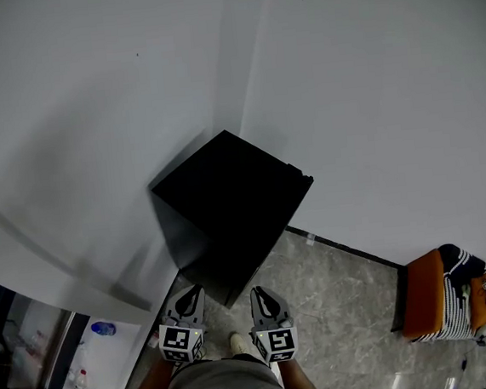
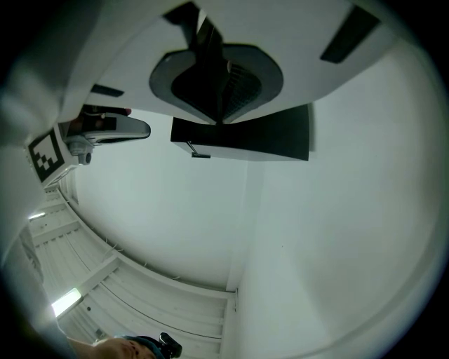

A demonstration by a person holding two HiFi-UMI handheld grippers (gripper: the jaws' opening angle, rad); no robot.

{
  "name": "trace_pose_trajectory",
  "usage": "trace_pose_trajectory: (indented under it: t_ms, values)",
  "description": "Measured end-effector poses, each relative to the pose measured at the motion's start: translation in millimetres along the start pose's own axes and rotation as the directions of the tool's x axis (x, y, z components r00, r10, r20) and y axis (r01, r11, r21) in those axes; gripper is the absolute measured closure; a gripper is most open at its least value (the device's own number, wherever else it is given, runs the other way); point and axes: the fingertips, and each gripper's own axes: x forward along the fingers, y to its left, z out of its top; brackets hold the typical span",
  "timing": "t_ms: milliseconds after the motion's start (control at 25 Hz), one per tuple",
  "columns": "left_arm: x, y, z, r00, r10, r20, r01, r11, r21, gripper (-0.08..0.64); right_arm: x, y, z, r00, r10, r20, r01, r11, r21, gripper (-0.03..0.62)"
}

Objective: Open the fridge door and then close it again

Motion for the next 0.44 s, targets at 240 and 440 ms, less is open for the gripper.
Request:
trace_pose_trajectory:
  t_ms: [240, 440]
  values:
    - [0.5, 0.3, -0.4, 1.0, 0.008, 0.001, -0.008, 1.0, -0.002, 0.534, -0.1, 0.8, -3.6, 1.0, 0.011, -0.007, -0.011, 1.0, -0.01, 0.548]
    - [-1.2, 1.2, -0.5, 1.0, 0.011, -0.001, -0.011, 1.0, -0.003, 0.533, -0.4, 1.7, -0.9, 1.0, 0.009, -0.025, -0.009, 1.0, -0.003, 0.548]
